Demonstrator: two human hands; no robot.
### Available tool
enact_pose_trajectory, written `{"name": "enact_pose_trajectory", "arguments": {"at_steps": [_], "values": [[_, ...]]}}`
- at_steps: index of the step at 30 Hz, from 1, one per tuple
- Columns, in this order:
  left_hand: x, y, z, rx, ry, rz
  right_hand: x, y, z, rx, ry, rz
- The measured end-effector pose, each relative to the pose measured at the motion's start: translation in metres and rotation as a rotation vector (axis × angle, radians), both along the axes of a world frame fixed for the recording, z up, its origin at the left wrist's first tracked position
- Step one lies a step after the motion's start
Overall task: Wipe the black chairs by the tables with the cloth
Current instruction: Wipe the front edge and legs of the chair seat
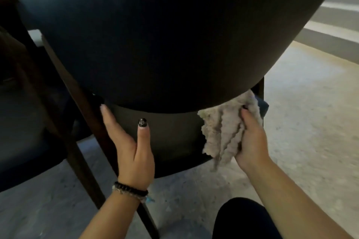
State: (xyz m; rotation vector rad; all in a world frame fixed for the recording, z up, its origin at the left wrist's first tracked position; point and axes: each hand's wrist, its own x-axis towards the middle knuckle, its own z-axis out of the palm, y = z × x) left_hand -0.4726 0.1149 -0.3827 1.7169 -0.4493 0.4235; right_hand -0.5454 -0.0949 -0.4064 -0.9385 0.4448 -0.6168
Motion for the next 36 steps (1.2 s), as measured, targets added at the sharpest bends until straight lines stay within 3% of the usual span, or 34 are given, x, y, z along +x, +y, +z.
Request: {"name": "enact_pose_trajectory", "arguments": {"at_steps": [2, 4, 7, 10, 27, 36], "values": [[-0.018, -0.015, 0.016, -0.305, 0.283, -0.070, -0.004, -0.004, 0.016, 0.372, -0.136, 0.118], [-0.031, -0.029, 0.031, -0.560, 0.497, -0.149, -0.003, -0.003, 0.031, 0.445, -0.227, 0.193], [-0.032, -0.044, 0.058, -0.835, 0.581, -0.252, 0.007, 0.000, 0.054, 0.458, -0.322, 0.252], [-0.026, -0.056, 0.081, -1.028, 0.600, -0.275, 0.014, 0.003, 0.061, 0.494, -0.301, 0.270], [0.040, 0.003, 0.096, -1.004, 0.691, -0.342, 0.060, 0.061, 0.058, 0.548, -0.335, 0.441], [0.062, -0.004, 0.093, -1.005, 0.709, -0.352, 0.080, 0.052, 0.066, 0.507, -0.238, 0.347]]}}
